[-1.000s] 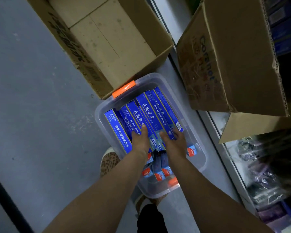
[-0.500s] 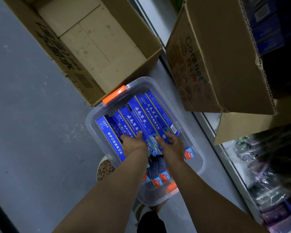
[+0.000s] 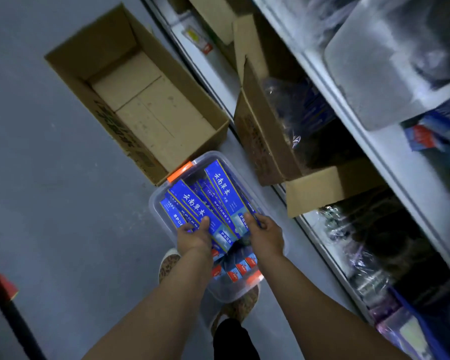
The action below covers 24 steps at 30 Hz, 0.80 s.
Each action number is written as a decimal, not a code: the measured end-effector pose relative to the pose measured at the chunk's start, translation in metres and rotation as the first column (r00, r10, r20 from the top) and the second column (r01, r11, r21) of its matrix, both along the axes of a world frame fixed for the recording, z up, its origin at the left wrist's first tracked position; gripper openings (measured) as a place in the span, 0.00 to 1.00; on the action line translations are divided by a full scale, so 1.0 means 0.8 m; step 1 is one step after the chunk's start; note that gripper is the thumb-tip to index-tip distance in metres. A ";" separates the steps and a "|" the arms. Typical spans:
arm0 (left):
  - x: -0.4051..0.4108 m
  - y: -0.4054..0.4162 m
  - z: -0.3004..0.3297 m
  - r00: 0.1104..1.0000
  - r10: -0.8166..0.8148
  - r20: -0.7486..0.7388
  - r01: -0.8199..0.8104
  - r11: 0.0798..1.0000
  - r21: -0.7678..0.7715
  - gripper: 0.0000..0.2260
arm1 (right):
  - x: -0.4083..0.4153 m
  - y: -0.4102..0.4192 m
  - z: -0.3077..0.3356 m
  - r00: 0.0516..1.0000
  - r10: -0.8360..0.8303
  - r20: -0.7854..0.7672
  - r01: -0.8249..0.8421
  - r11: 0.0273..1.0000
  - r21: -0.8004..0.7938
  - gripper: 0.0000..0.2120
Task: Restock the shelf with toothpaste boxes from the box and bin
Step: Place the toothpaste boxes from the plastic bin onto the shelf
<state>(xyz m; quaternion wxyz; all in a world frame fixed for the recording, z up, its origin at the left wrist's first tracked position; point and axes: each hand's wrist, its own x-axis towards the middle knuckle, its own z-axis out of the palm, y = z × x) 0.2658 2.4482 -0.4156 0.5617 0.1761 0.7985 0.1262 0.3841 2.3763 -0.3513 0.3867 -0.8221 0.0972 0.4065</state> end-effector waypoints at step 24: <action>0.098 0.017 0.708 0.594 -0.326 0.735 0.060 0.929 0.364 0.07 | 0.035 -0.038 0.648 0.797 -0.519 0.309 0.187 0.698 0.691 0.12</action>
